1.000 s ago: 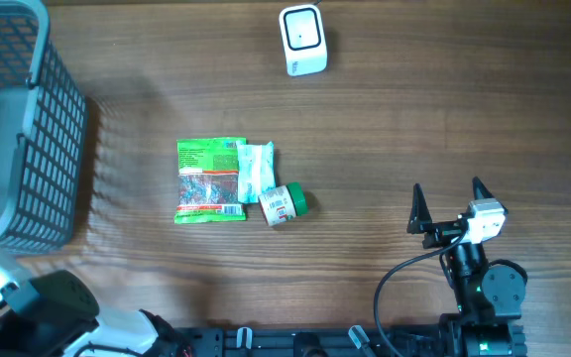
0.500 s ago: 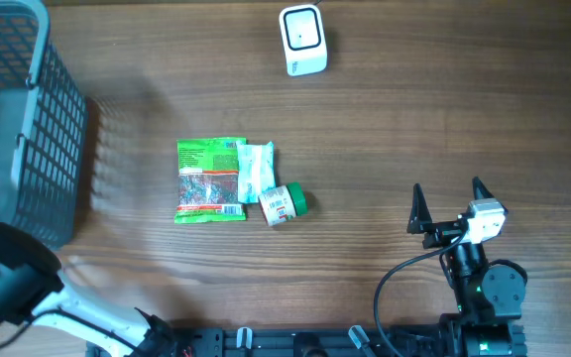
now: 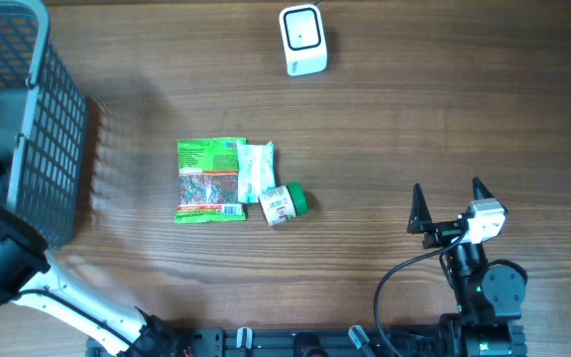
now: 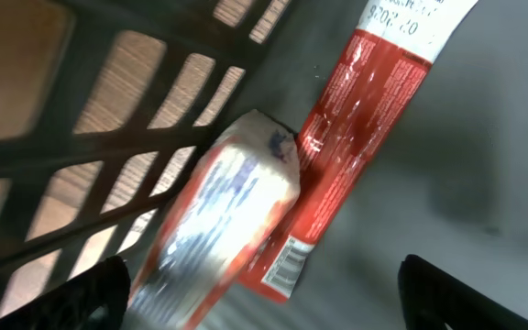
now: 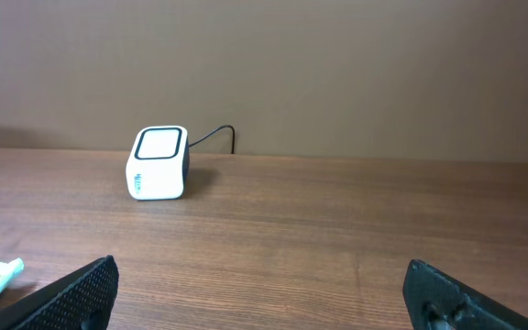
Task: Scan the item barcode
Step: 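Reach the left gripper into the basket and grasp the Kleenex pack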
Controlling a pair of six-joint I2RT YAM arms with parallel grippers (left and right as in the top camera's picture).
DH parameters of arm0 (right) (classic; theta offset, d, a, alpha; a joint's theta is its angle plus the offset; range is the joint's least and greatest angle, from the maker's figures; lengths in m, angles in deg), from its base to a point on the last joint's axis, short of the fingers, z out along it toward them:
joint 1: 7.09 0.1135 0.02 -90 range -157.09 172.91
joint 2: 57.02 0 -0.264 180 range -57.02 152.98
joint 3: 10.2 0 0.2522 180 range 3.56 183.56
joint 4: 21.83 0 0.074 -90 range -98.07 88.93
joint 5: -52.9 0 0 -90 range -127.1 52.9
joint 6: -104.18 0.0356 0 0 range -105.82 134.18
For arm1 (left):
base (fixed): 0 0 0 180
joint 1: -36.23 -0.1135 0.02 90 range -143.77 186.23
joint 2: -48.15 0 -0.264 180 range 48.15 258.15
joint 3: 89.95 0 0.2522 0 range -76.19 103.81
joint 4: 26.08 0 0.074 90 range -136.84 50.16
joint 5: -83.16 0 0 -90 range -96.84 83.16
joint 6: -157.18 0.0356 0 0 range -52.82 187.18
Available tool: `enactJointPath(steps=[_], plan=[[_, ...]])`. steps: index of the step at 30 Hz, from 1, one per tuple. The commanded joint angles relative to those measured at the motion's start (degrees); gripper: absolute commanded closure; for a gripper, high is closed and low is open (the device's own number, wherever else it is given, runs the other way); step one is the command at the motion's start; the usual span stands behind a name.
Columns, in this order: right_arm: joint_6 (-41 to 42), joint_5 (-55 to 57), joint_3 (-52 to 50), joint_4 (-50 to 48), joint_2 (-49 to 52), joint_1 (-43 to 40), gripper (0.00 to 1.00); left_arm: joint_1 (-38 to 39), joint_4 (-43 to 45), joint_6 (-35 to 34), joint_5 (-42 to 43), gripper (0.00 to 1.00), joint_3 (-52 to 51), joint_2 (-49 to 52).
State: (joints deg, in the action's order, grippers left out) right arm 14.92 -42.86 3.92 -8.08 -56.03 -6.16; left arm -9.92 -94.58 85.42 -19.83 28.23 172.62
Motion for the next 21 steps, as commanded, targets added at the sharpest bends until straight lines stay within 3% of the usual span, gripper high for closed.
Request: enactJointPath(steps=[1, 7, 8, 10, 14, 19, 21], plan=[[-0.57, 0.09, -0.07, -0.31, -0.17, 0.22, 0.0, -0.31, 0.66, 1.05, 0.83, 0.19, -1.53, 2.49], [-0.55, 0.11, -0.07, -0.31, -0.17, 0.22, 0.0, -0.31, 0.76, 1.03, 6.16, 0.48, -1.84, 3.1], [-0.55, 0.09, -0.07, -0.28, -0.17, 0.22, 0.0, -0.31, 0.76, 1.03, 6.1, 0.48, -1.84, 3.1], [-0.57, 0.09, -0.07, -0.28, -0.17, 0.22, 0.0, -0.31, 0.76, 1.05, 6.1, 0.35, -1.84, 3.13], [-0.55, 0.09, -0.07, -0.31, -0.17, 0.22, 0.0, -0.31, 1.81, 1.05, 6.14, 0.26, -2.38, 3.17], [-0.55, 0.11, -0.07, -0.31, -0.17, 0.22, 0.0, -0.31, 5.84, 1.05, 6.14, 0.22, -6.97, 3.17], [-0.57, 0.09, -0.07, -0.28, -0.17, 0.22, 0.0, -0.31, 7.8, 1.05, 6.14, 0.26, -9.25, 3.17]])
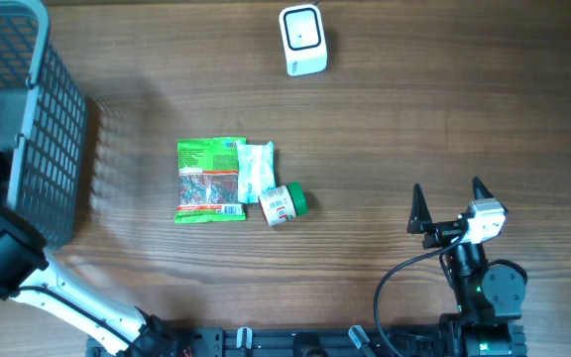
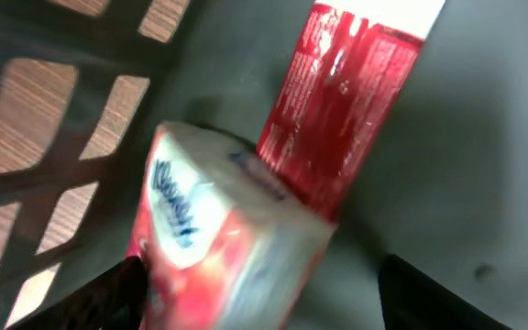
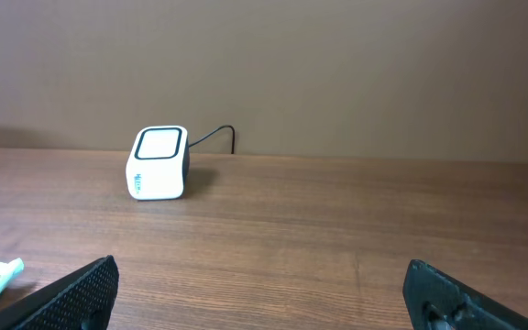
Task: Scan the item barcode
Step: 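Reach the left gripper into the basket and grasp the Kleenex pack, then lift the Kleenex pack out and carry it to the table items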
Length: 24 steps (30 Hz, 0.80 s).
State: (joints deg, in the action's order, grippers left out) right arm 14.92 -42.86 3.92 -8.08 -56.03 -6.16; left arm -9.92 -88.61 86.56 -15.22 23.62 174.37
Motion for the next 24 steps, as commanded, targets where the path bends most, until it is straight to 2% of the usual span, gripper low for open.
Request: enactJointPath(steps=[1, 2, 4, 7, 11, 13, 15, 20, 24], plan=[[-0.55, 0.11, -0.07, -0.31, -0.17, 0.22, 0.0, -0.31, 2.36, -0.09, 1.64, 0.34, -5.53, 1.42], [-0.57, 0.11, -0.07, -0.28, -0.17, 0.22, 0.0, -0.31, 2.6, -0.09, 2.4, 0.46, -6.27, 1.42], [-0.55, 0.09, -0.07, -0.28, -0.17, 0.22, 0.0, -0.31, 2.47, -0.15, 6.49, 0.57, -7.02, 1.42], [-0.57, 0.11, -0.07, -0.31, -0.17, 0.22, 0.0, -0.02, 1.7, -0.33, 12.57, 0.61, -6.99, 1.42], [-0.57, 0.09, -0.07, -0.31, -0.17, 0.22, 0.0, 1.09, 1.03, -0.52, 13.2, 0.71, -6.99, 1.42], [-0.57, 0.09, -0.07, -0.31, -0.17, 0.22, 0.0, 1.77, 0.74, -0.55, 13.27, 0.85, -6.97, 1.4], [-0.55, 0.09, -0.07, -0.28, -0.17, 0.22, 0.0, 2.62, 0.46, -0.55, 13.25, 0.92, -6.88, 1.25], [-0.57, 0.09, -0.07, -0.31, -0.17, 0.22, 0.0, 5.2, 0.11, -0.92, 11.78, 0.96, -4.94, -1.97], [-0.57, 0.09, -0.07, -0.31, -0.17, 0.22, 0.0, 7.78, 0.09, -5.11, 8.41, 0.96, -2.12, -8.92]])
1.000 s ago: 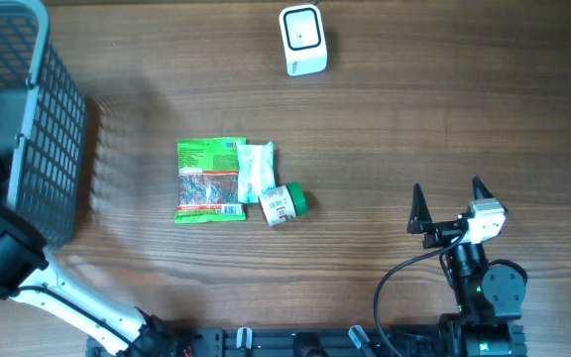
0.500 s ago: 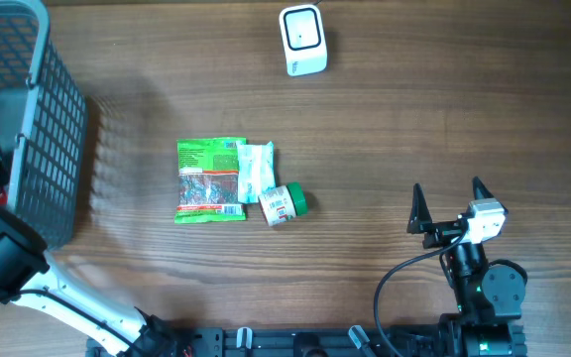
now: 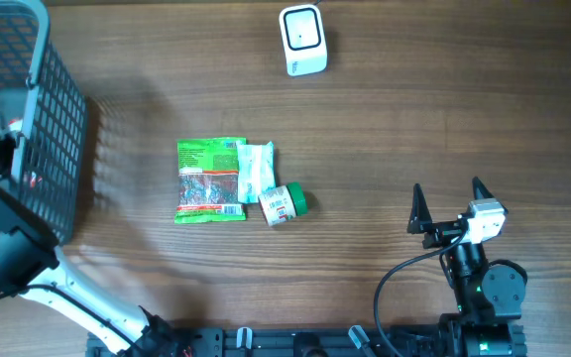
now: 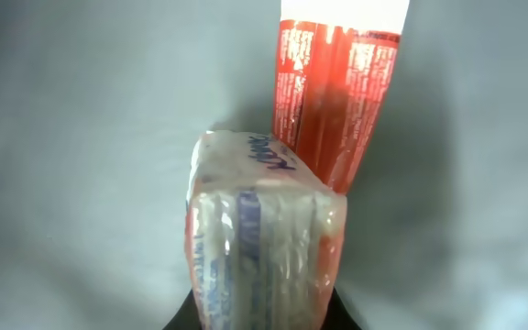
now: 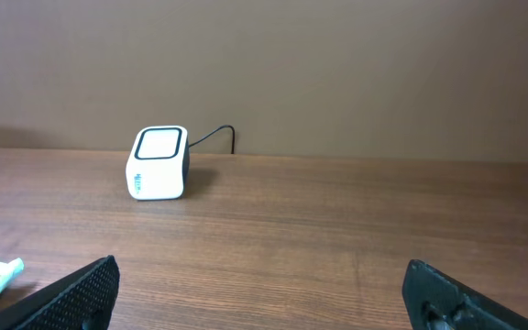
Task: Scan the item barcode
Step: 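Lift the Kleenex pack out and carry it to the table items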
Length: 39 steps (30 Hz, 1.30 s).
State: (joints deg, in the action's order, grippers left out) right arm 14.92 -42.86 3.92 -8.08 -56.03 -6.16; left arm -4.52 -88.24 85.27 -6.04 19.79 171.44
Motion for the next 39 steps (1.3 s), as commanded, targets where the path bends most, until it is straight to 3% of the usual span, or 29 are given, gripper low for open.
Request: enactJointPath(steps=[1, 13, 20, 29, 34, 39], plan=[[-0.55, 0.11, -0.07, -0.28, -0.17, 0.22, 0.0, 2.84, -0.26, -4.92, -1.4, 0.96, 2.25, -7.91], [-0.57, 0.09, -0.07, -0.28, -0.17, 0.22, 0.0, 6.49, 1.51, -14.01, -2.1, 0.96, 5.51, -36.57], [-0.55, 0.11, -0.07, -0.31, -0.17, 0.22, 0.0, 14.82, -7.72, -23.69, 7.13, 0.96, 5.51, -48.81], [-0.57, 0.11, -0.07, -0.31, -0.17, 0.22, 0.0, 37.97, -25.53, -29.75, 7.04, 0.96, 0.74, -48.06], [-0.55, 0.11, -0.07, -0.28, -0.17, 0.22, 0.0, 47.82, -25.03, -30.58, 5.33, 0.96, -11.32, -43.8], [-0.55, 0.09, -0.07, -0.31, -0.17, 0.22, 0.0, 53.05, -17.2, -30.69, 5.35, 0.96, -24.55, -37.99]])
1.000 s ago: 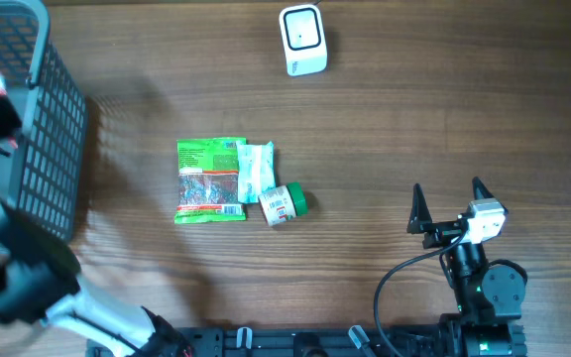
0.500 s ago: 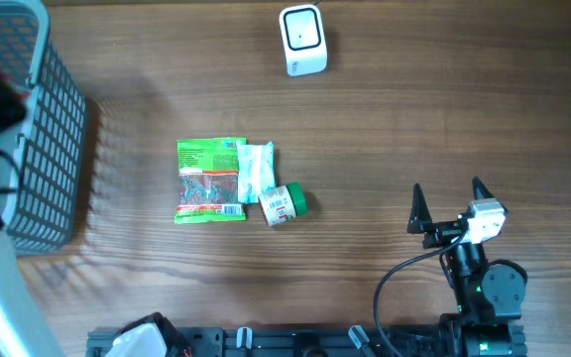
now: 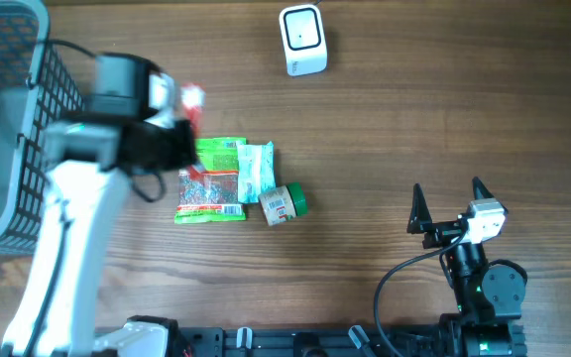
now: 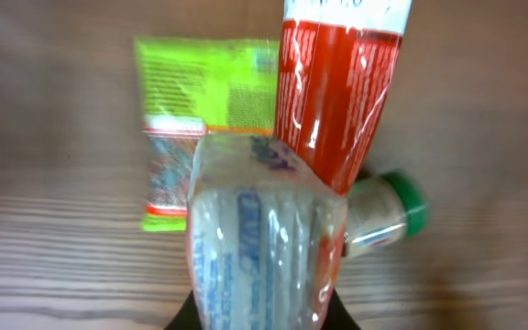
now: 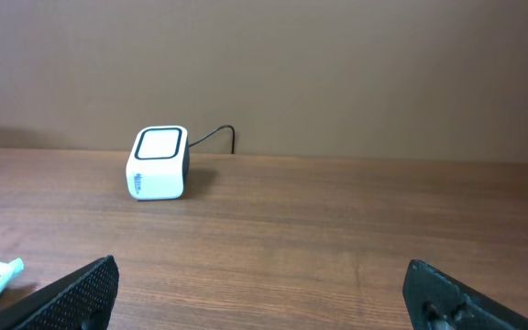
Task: Scan the item barcode
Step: 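Lift the Kleenex pack out and carry it to the table items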
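Note:
My left gripper (image 4: 262,317) is shut on a clear-wrapped tissue pack (image 4: 264,238) with blue print. A red packet (image 4: 342,101) with a white end sticks out beyond the pack and rides along with it. In the overhead view the left gripper (image 3: 184,121) hangs over the table's left middle, the red packet (image 3: 192,96) showing at its tip. The white scanner (image 3: 302,40) stands at the back, also in the right wrist view as the scanner (image 5: 159,163). My right gripper (image 5: 264,286) is open and holds nothing, low at the front right.
A green snack packet (image 3: 211,188), a white sachet (image 3: 256,171) and a small green-capped bottle (image 3: 285,203) lie together under and beside the left gripper. The grey mesh basket (image 3: 8,59) stands at the far left. The right gripper (image 3: 451,210) rests near the front edge.
My left gripper was inside the basket holding the tissue pack. It is now outside it, over the green packet on the table, with the pack and the red packet still in it. The right arm is unmoved.
My left gripper was open in the basket around the tissue pack lying by the red packet. It then stood closer around the tilted pack, then was shut on it. Now the pack and red packet are out over the table's items.

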Controlling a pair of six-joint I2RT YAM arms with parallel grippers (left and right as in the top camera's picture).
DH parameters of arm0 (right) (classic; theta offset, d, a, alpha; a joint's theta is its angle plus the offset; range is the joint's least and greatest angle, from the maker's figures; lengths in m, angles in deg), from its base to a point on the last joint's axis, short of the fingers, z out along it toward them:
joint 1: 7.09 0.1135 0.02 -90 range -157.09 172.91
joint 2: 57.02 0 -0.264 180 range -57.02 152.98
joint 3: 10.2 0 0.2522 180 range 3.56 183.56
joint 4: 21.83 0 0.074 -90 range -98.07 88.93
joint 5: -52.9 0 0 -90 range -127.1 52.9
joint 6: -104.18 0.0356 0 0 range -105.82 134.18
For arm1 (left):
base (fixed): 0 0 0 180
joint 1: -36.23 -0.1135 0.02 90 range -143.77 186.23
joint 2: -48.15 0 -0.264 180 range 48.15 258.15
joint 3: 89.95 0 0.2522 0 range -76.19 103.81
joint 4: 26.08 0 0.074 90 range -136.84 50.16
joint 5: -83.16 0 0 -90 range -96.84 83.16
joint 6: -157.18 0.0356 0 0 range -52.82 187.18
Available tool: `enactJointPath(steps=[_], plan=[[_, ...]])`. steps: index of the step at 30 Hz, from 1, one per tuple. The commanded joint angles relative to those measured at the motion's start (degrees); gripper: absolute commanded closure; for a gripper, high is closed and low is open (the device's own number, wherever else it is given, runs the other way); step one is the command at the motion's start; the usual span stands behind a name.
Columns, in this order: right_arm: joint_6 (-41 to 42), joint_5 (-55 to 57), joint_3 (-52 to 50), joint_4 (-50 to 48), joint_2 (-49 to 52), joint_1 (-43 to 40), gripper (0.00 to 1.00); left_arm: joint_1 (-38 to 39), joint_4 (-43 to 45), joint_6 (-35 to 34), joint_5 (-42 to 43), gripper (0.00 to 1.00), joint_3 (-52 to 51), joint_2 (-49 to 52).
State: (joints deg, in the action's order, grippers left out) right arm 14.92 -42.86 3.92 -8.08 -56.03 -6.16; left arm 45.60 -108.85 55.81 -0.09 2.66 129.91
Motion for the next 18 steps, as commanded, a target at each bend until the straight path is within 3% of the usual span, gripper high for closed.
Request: enactJointPath(steps=[1, 7, 14, 16, 17, 18], plan=[[-0.57, 0.11, -0.07, -0.31, -0.17, 0.22, 0.0, 3.52, 5.25, -1.57, -0.59, 0.96, -9.4, 4.76], [-0.55, 0.11, -0.07, -0.31, -0.17, 0.22, 0.0, 5.44, 12.76, -1.55, -0.59, 0.95, -14.84, 11.1], [-0.57, 0.11, -0.07, -0.28, -0.17, 0.22, 0.0, 5.53, 15.72, -1.55, -0.59, 0.91, -14.91, 14.71], [-0.57, 0.09, -0.07, -0.28, -0.17, 0.22, 0.0, 5.53, 15.93, -1.53, -0.59, 0.84, -14.91, 14.73], [-0.55, 0.11, -0.07, -0.31, -0.17, 0.22, 0.0, 5.53, 15.91, -1.53, -0.59, 0.72, -14.91, 14.73], [-0.55, 0.11, -0.07, -0.31, -0.17, 0.22, 0.0, 5.53, 15.89, -1.51, -0.59, 0.51, -14.91, 14.73]])
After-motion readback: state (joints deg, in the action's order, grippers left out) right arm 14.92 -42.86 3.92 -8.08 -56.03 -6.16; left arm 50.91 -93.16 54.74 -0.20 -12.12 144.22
